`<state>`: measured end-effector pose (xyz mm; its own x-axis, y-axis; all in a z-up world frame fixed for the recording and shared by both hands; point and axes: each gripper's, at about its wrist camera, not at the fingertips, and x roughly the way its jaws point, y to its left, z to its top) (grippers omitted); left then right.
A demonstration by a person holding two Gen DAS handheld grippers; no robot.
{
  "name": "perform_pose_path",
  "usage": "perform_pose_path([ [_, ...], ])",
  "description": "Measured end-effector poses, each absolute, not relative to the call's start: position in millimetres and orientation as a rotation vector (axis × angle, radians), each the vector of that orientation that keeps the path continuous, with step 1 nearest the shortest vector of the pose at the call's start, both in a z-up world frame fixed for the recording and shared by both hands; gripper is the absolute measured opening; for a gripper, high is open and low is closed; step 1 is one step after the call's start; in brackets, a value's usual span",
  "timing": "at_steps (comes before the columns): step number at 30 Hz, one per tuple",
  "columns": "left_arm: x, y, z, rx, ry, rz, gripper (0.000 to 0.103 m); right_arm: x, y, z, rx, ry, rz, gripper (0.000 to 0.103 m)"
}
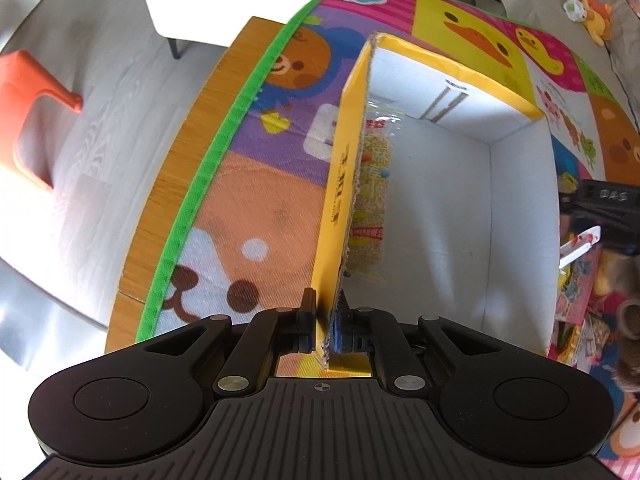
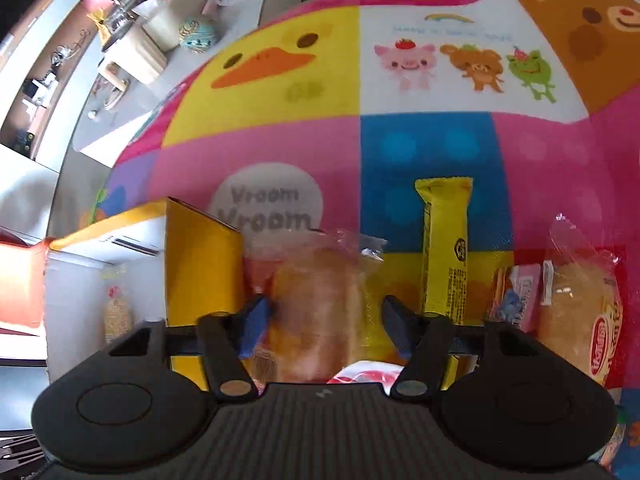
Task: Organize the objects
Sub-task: 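Carry the wrapped bread roll into the box with the right gripper and release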
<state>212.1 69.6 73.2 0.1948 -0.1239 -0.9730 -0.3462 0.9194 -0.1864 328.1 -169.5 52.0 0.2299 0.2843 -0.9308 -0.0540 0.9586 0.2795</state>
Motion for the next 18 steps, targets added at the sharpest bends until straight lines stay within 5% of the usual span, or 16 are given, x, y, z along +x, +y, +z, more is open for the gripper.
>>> perform_pose_path([
  [3,211.7,66.3,74.0,-0.389,1.388,0.159,0.009,316.4,-173.1,77.4,0.132,1.269,0.213,0.031],
  [18,229.3,65.8,75.7,-0.245,1.402,-0.003,0.008,158.5,-215.8,274.2,0.088,1.147,0.127,0.031],
])
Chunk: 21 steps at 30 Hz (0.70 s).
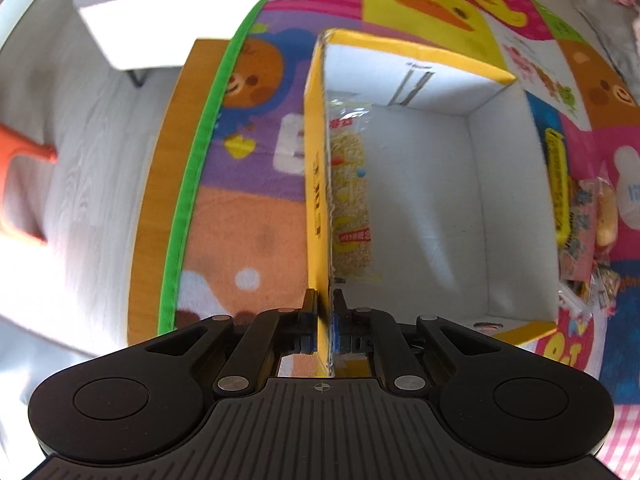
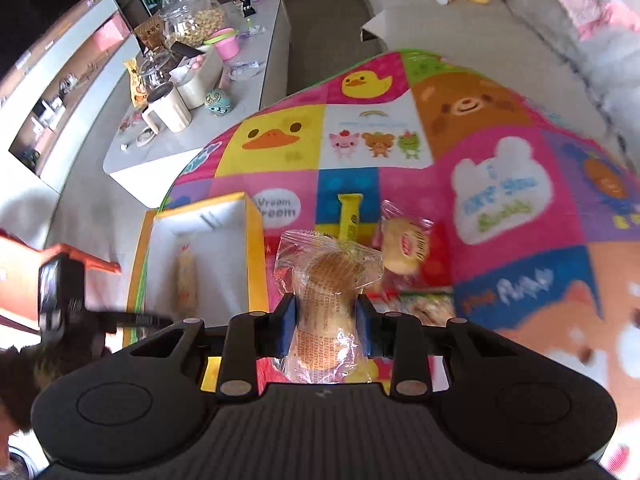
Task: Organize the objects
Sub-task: 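Carry the wrapped bread roll into the box with the right gripper and release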
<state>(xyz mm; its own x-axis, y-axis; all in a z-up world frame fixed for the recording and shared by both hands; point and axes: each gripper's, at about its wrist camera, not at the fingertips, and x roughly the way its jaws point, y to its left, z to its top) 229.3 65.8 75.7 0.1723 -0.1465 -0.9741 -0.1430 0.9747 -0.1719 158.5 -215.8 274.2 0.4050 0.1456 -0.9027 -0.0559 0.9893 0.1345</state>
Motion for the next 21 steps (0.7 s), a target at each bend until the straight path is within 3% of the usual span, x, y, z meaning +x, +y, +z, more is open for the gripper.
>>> perform_pose_path([
  [6,232.3,71.0,74.0,-0.255,1.406,-0.062,0.009,124.6,-185.3,307.5,0.046,1.183,0.140,0.031],
  [21,229.4,83.7,71.3,-0.329,1.406,-0.112,0.010,101.8,-57.9,308.9,-0.070,1.316,0.328,0.031],
])
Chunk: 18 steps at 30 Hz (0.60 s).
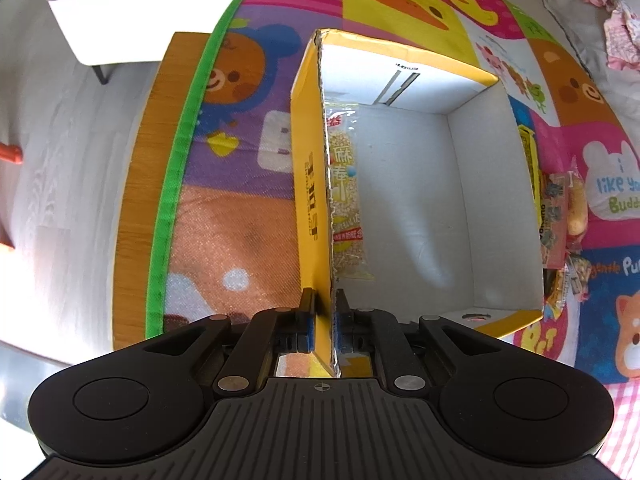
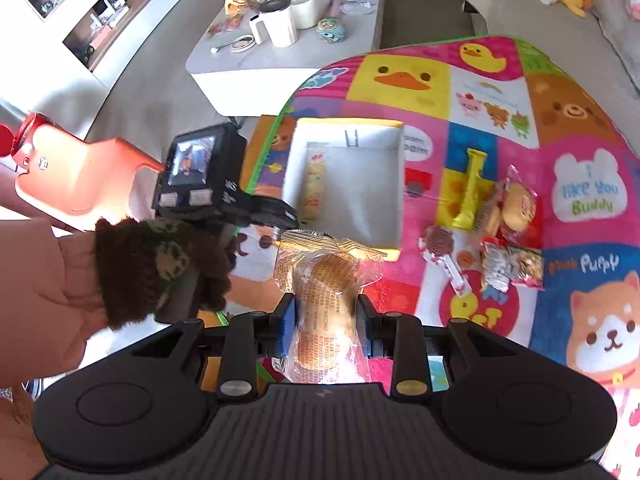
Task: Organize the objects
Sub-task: 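Carry the wrapped bread roll into the box with the right gripper and release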
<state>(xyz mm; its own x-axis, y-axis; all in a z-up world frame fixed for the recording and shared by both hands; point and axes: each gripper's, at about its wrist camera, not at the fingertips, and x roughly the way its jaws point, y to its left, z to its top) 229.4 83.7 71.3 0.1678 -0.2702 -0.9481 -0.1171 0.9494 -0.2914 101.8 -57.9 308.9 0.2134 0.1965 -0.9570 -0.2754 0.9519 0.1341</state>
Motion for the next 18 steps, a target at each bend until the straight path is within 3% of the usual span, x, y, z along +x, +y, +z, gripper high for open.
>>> perform_pose_path([
  [11,228.9,92.1,68.7,-0.352,1.406,-0.128,0.010,165.4,-27.8,301.2,-0.084,1.280,0.309,0.032],
  [13,229.2,92.1,69.4,-0.348,1.409,-0.125,0.011,181.7,-25.6,299.9,-0.064,1.246,0.298,0.045],
  [14,229.5,92.5,69.6,-0.346,1.410,-0.125,0.011,189.9,-25.4,300.0,-0.056,1.230,0.286,0.058],
  [18,230.7,95.3,69.1,-0.359,1.414,-0.122,0.012,202.1,-31.7,307.0,-0.030,1.170,0.265,0.066],
])
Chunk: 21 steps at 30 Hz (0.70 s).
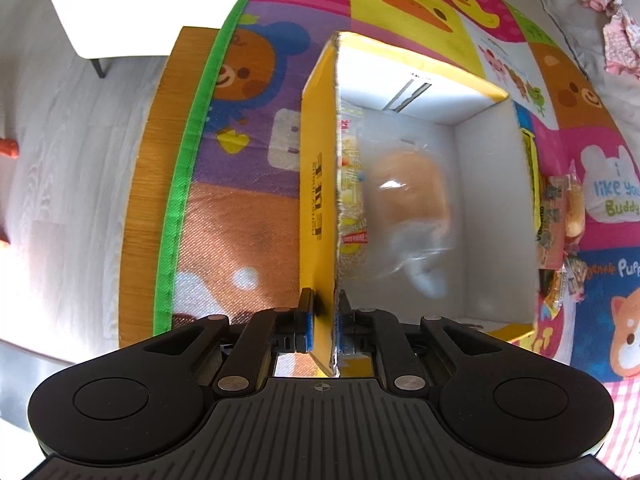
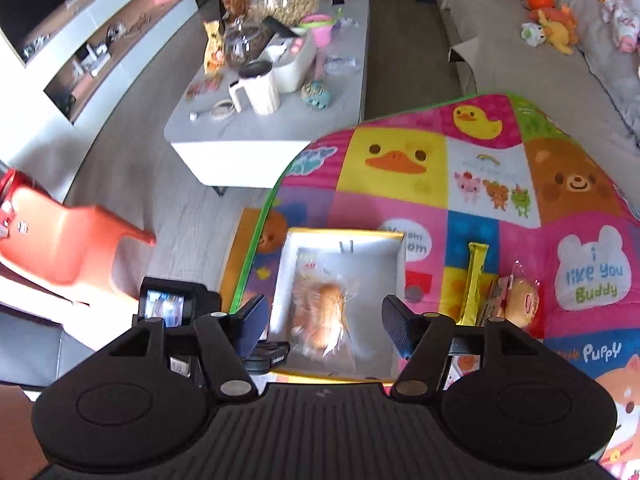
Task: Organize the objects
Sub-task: 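Carry the wrapped bread roll into the box with the right gripper and release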
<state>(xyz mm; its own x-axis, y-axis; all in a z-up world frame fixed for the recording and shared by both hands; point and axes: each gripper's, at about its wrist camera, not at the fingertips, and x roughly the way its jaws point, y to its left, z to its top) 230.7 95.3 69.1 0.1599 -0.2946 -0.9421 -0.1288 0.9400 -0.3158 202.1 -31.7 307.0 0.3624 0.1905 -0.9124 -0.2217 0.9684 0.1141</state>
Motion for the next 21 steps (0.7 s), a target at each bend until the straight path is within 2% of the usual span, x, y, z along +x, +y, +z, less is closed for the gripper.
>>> perform_pose_path([
  [4,232.9,94.4,70.2,-0.363,1.419,-0.109,0.012,189.7,-60.2,297.7,0.009,1.176,0.214,0.070],
  [13,242.4,91.3,72.0,-0.343,1.414,-0.092,0.011,113.4,-160.6,234.4,0.030,1.265,-0.027,0.071],
  [21,245.9,76.7,74.4,-0.273,1.424,-0.066,0.010,129.9,-238.0,204.0,0.194,1.269,-0.124,0.071],
])
